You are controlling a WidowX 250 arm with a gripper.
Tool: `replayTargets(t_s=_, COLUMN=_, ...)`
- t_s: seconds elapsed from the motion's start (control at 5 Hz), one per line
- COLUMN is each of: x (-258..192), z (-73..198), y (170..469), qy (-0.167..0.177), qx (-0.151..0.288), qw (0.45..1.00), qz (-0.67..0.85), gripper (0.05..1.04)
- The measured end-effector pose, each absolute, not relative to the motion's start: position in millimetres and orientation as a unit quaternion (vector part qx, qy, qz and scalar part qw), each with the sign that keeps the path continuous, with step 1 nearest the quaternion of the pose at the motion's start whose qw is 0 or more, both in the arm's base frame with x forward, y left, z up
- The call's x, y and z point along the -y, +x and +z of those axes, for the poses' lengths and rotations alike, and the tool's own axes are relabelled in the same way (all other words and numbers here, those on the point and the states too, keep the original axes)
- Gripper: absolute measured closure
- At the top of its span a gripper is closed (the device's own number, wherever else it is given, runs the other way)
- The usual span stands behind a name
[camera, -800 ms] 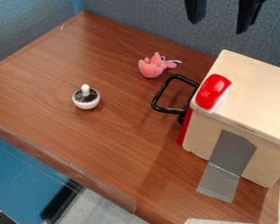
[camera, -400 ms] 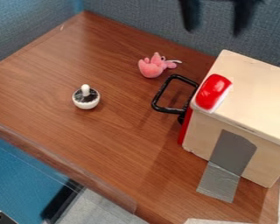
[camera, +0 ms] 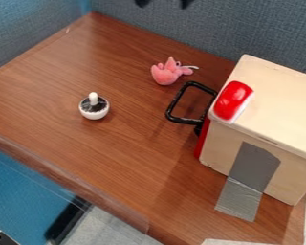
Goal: Move the white object to the bottom right of the table
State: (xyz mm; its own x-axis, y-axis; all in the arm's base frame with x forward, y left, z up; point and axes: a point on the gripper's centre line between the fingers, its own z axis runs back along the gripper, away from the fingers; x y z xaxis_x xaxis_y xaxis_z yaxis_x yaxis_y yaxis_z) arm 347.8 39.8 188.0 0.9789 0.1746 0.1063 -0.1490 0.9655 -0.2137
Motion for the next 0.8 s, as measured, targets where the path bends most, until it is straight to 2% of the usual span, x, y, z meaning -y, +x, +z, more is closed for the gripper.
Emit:
replayTargets(t_s=0.2, x=-72.9, z=166.5, y=333.9, qy=-0.07, qx=0.044, qw=0.993, qz=0.088, gripper=0.082)
replayTargets(t_s=0.4, x=-86.0, z=136.0, y=320.3, qy=-0.044, qx=0.025, qw=0.995, qz=0.083, gripper=0.082)
replayTargets(t_s=0.8, x=-92.9, z=98.7, y=303.3, qy=-0.027, qx=0.014, qw=0.995, qz=0.09, gripper=0.082)
